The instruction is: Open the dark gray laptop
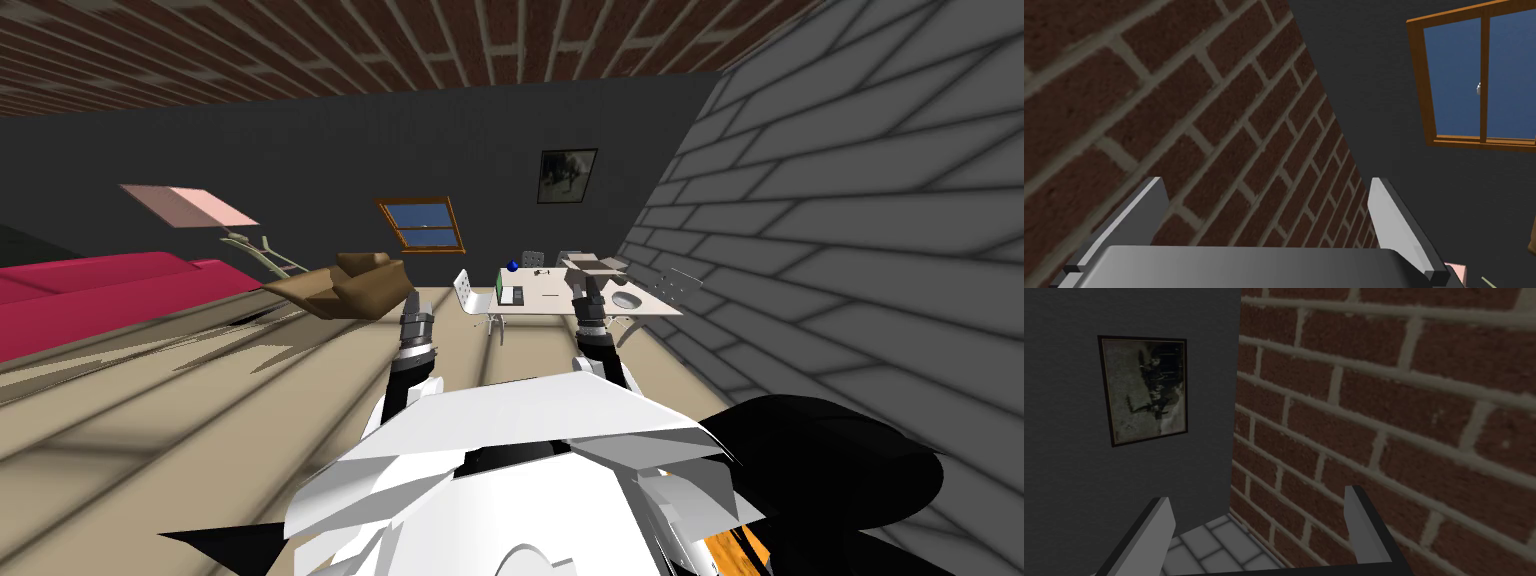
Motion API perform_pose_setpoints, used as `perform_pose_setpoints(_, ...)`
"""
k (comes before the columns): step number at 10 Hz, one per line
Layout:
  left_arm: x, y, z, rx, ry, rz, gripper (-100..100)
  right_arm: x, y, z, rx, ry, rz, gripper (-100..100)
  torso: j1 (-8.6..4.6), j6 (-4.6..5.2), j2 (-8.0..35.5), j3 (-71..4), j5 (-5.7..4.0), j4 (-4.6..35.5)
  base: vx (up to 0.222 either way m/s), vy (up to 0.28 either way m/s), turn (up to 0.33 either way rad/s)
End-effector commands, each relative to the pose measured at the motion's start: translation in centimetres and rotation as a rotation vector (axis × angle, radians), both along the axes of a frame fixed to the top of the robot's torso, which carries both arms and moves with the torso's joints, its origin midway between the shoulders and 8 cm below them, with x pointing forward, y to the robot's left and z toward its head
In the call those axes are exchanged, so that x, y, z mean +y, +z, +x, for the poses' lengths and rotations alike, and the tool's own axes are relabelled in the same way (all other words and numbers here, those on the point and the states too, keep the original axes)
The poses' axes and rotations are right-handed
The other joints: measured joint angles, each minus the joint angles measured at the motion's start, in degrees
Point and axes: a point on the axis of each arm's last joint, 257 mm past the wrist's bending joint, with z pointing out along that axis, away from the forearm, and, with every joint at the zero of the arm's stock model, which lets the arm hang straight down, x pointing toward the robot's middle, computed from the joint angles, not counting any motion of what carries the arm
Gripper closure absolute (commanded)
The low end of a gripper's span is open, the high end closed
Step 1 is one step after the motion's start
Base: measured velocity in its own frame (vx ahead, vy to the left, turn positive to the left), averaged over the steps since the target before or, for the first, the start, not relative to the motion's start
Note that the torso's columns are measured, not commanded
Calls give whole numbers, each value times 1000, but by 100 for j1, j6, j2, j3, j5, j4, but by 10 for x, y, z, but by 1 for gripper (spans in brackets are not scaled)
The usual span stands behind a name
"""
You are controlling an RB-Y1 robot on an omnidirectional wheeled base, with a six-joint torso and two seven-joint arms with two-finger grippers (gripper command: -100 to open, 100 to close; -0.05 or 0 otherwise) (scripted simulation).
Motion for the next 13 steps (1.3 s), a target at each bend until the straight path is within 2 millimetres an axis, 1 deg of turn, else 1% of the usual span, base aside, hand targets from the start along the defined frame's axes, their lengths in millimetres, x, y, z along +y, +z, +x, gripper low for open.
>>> perform_pose_setpoints(1,0,0,0,0,0,0,0,0,0,0,0,0,0,0,0,0,232,-467,0,235,0,0,0)
perform_pose_setpoints(3,0,0,0,0,0,0,0,0,0,0,0,0,0,0,0,0,1003,-2014,0,1006,0,0,0)
perform_pose_setpoints(9,0,0,0,0,0,0,0,0,0,0,0,0,0,0,0,0,3539,-7073,0,3537,0,0,0)
perform_pose_setpoints(10,0,0,0,0,0,0,0,1,-5,2,21,-3,-59,-100,0,0,3962,-7919,0,3960,33,41,6)
perform_pose_setpoints(11,0,0,0,0,0,0,0,1,-8,2,33,-10,-90,-100,12,0,4147,-8318,3,4147,59,84,2)
perform_pose_setpoints(12,0,0,0,0,0,0,0,0,-12,3,47,-19,-124,-100,21,0,4194,-8434,6,4201,73,88,0)
perform_pose_setpoints(13,0,0,0,0,0,0,0,-4,-21,5,77,-47,-198,-100,13,0,4208,-8460,5,4217,126,143,10)
